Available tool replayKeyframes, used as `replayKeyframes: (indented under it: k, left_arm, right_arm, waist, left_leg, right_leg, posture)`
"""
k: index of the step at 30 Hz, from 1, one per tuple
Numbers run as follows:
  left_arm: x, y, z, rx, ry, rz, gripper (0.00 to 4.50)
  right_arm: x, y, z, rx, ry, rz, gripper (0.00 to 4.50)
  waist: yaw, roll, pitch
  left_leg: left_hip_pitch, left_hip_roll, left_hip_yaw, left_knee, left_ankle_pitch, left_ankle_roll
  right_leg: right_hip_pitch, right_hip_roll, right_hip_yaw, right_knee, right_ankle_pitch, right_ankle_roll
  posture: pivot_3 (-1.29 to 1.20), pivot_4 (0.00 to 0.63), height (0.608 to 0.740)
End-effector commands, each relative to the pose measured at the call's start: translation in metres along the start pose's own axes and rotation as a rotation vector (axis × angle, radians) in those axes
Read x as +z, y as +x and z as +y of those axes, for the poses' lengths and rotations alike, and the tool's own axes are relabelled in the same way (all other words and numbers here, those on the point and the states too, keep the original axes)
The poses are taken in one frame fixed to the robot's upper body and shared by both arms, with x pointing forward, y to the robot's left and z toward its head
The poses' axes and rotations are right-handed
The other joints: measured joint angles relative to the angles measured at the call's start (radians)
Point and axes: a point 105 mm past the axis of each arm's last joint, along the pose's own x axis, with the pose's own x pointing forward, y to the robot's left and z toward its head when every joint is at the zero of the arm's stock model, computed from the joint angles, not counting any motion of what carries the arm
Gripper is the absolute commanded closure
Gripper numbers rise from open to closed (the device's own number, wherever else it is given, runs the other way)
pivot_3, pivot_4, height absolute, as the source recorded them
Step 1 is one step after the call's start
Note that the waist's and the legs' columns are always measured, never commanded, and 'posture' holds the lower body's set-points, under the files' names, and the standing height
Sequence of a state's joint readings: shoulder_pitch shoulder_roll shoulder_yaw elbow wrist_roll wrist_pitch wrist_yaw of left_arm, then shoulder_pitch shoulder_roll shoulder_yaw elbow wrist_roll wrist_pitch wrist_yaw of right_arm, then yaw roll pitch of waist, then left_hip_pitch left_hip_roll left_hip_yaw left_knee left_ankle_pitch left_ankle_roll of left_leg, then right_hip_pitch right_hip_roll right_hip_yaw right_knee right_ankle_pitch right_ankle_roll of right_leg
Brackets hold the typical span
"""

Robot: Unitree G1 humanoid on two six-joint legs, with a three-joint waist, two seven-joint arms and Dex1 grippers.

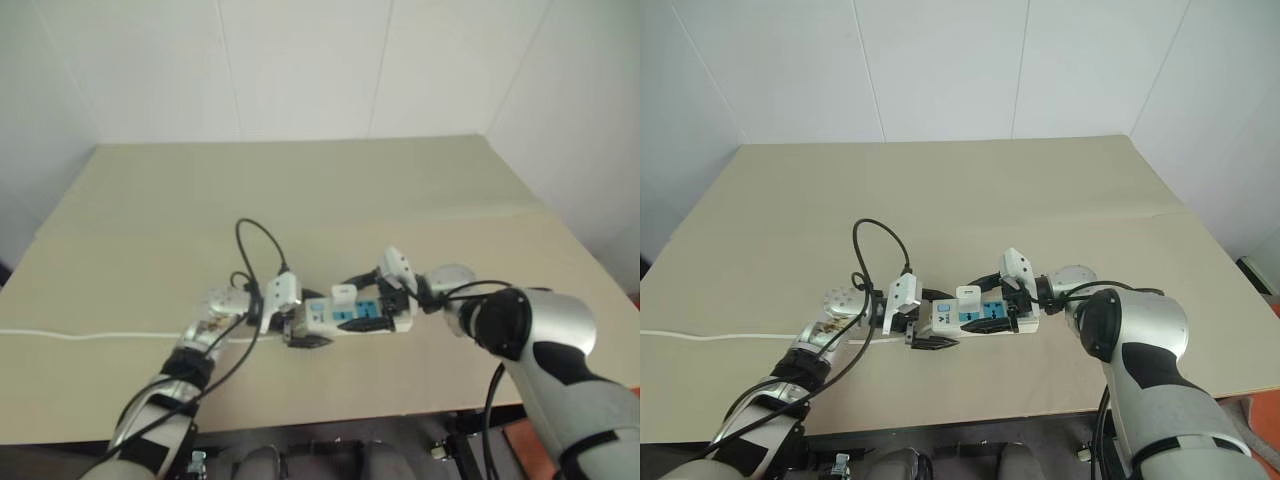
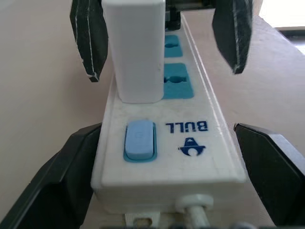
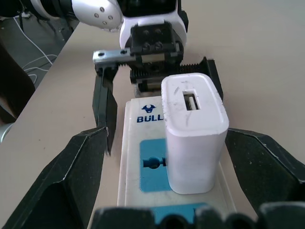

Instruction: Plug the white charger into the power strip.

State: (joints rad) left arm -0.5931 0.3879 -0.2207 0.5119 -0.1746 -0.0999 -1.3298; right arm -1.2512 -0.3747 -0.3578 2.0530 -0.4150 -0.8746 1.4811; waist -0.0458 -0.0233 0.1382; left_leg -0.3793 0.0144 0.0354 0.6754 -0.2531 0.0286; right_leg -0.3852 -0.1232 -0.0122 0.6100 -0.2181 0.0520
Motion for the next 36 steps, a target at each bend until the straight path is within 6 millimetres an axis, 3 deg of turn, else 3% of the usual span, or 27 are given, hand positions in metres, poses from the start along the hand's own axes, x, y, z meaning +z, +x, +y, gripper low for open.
replayKeyframes:
  k: [1, 5, 9, 12, 17, 23, 36]
  left_arm:
    - [0.035, -0.02, 0.002, -0.01, 0.076, -0.069, 0.01]
    - [0.05, -0.047, -0.013, -0.05, 0.111, -0.056, 0.01]
    - [0.053, -0.075, -0.033, -0.105, 0.084, -0.026, 0.01]
    - [0.049, -0.097, -0.03, -0.029, 0.056, 0.009, 0.01]
    - [0.043, -0.123, -0.021, 0.05, 0.035, 0.054, 0.01]
    - [0.042, -0.14, -0.017, 0.088, 0.031, 0.084, 0.01]
    - [0.045, -0.134, -0.017, 0.067, 0.027, 0.073, 0.01]
  right_arm:
    - [-0.027, -0.007, 0.018, 0.014, 0.083, 0.059, 0.0]
    - [-0.017, -0.035, 0.008, -0.079, -0.019, 0.044, 0.0]
    - [-0.009, -0.087, 0.008, -0.176, -0.089, 0.062, 0.0]
    - [0.003, -0.14, 0.012, -0.282, -0.124, 0.105, 0.0]
    - [0.019, -0.197, 0.021, -0.425, -0.125, 0.157, 0.0]
    - [0.019, -0.228, 0.038, -0.49, -0.096, 0.209, 0.0]
    - [0.02, -0.238, 0.048, -0.488, -0.095, 0.232, 0.0]
  waist:
    - [0.0, 0.0, 0.0]
    - [0.003, 0.001, 0.001]
    - [0.007, 0.004, 0.011]
    - [0.0, 0.009, 0.026]
    - [-0.005, 0.01, 0.034]
    - [-0.018, 0.009, 0.035]
    - [-0.023, 0.008, 0.036]
  left_leg:
    - [0.0, 0.0, 0.0, 0.0, 0.0, 0.0]
    - [0.0, 0.0, -0.001, 0.0, 0.0, 0.0]
    - [-0.006, -0.001, -0.001, 0.0, 0.0, 0.0]
    - [-0.007, 0.0, 0.0, 0.0, 0.0, 0.0]
    - [-0.008, 0.0, 0.007, -0.004, 0.001, -0.002]
    - [-0.01, 0.0, 0.01, -0.009, 0.004, -0.006]
    - [-0.01, 0.0, 0.011, -0.009, 0.004, -0.007]
  right_leg:
    - [0.0, 0.0, 0.0, 0.0, 0.0, 0.0]
    - [0.0, 0.0, 0.0, 0.0, 0.0, 0.0]
    - [-0.004, 0.0, 0.0, 0.0, 0.0, 0.0]
    - [-0.006, 0.0, 0.001, -0.003, -0.001, 0.0]
    - [-0.012, 0.0, 0.001, 0.0, -0.004, -0.003]
    - [-0.017, 0.001, 0.001, 0.001, -0.005, -0.005]
    - [-0.017, 0.0, 0.001, 0.001, -0.005, -0.005]
  posture:
    - [0.0, 0.15, 0.74]
    - [0.0, 0.15, 0.74]
    - [0.0, 0.15, 0.74]
    - [0.0, 0.15, 0.74]
    - [0.0, 0.15, 0.74]
    - [0.0, 0.15, 0.74]
    - [0.0, 0.15, 0.74]
